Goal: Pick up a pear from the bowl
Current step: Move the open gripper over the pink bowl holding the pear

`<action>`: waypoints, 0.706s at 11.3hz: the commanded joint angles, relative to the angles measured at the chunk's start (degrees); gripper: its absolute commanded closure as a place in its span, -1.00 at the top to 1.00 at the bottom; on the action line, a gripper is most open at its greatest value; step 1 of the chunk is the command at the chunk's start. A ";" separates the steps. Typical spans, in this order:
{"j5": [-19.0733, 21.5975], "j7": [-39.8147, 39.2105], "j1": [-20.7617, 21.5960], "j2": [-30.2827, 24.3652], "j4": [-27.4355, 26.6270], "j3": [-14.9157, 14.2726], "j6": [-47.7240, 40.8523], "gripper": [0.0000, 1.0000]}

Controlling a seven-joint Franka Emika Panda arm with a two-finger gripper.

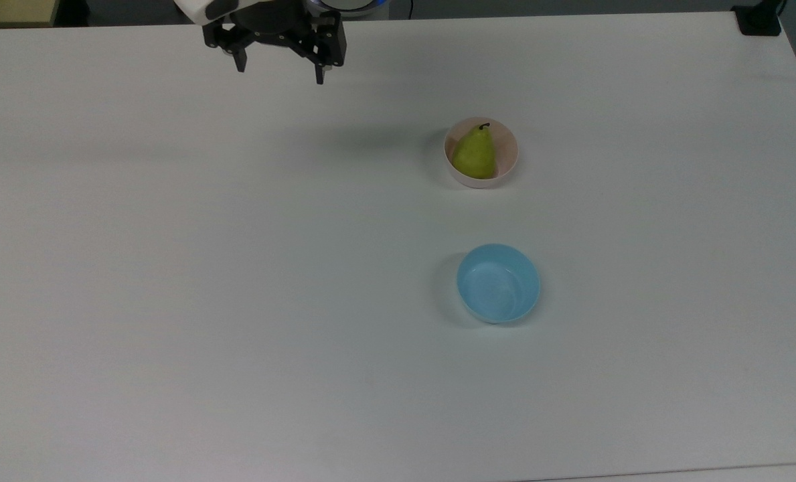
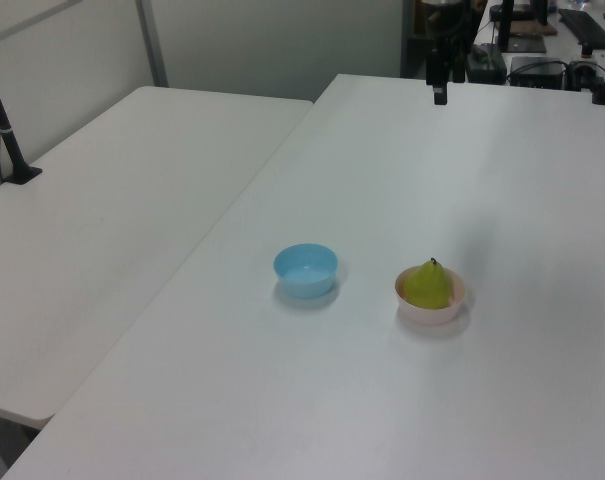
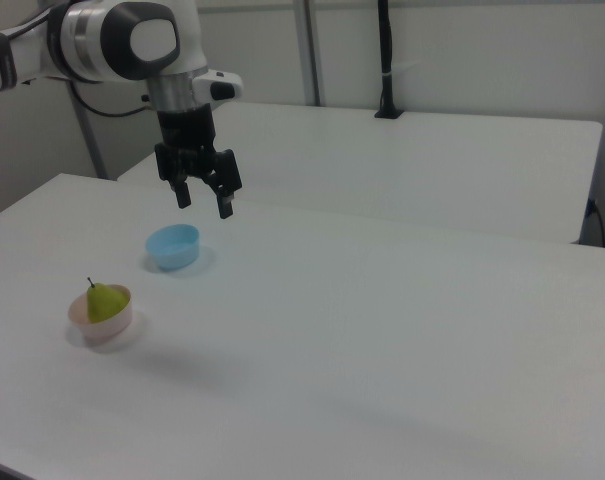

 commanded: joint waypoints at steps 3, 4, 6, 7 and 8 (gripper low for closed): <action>0.48 -1.11 -1.33 -1.66 0.93 -0.78 -4.65 1.00; 0.57 -1.19 -1.33 -1.66 1.02 -0.79 -4.56 1.00; 1.97 -1.19 -1.24 -1.48 0.93 -0.79 -4.47 1.00; 2.15 -1.37 -1.33 -1.31 1.02 -0.79 -4.12 1.00; 2.33 -2.15 -1.33 -1.04 1.10 -0.79 -3.95 1.00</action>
